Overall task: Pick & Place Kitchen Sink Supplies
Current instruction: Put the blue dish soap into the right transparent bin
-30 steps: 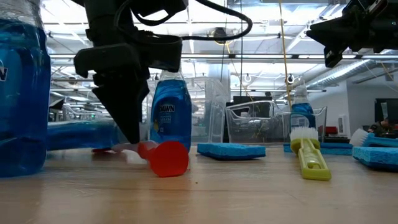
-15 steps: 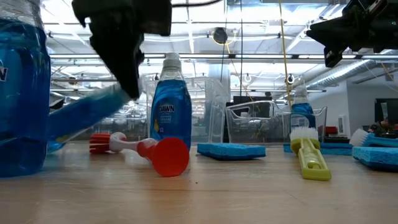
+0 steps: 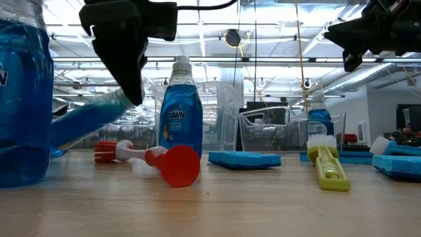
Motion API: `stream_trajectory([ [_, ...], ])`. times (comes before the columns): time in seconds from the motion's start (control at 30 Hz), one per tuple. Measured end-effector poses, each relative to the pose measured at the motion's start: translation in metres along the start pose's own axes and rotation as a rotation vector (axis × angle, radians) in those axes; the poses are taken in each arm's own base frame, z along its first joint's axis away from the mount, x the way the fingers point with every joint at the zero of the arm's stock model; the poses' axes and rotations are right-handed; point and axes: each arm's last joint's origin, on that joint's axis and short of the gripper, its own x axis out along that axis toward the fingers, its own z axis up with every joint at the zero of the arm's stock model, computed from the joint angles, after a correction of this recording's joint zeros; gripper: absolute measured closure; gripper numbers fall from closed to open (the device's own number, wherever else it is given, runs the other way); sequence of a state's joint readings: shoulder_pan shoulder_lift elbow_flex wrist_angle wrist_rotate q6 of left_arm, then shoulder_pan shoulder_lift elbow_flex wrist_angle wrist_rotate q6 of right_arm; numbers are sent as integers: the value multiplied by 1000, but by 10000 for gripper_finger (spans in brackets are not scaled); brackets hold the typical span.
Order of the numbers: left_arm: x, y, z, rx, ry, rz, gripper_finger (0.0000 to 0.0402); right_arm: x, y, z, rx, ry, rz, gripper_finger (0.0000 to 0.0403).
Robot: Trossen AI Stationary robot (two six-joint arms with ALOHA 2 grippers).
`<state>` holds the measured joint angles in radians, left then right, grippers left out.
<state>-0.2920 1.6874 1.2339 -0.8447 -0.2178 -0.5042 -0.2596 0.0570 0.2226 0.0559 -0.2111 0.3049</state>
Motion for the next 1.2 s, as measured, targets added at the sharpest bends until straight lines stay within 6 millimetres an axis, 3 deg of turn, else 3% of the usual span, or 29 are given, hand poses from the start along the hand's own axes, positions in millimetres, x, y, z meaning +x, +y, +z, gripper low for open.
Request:
stream_trajectory([
  [0.2, -7, 2, 0, -39, -22, 3, 275, 0, 0, 0, -1, 0, 0, 348],
  [0.5, -37, 12, -1, -106, -134, 9, 277, 0, 0, 0, 1, 1, 0, 348],
  [0.63, -47, 17, -6, -125, -149, 52, 297, 0, 0, 0, 1, 0, 0, 348],
  [0.83, -49, 10, -12, -124, -130, 46, 316, 0, 0, 0, 1, 1, 0, 348],
  [1.2, -53, -2, -25, -176, -98, 47, 303, 0, 0, 0, 1, 0, 0, 348],
])
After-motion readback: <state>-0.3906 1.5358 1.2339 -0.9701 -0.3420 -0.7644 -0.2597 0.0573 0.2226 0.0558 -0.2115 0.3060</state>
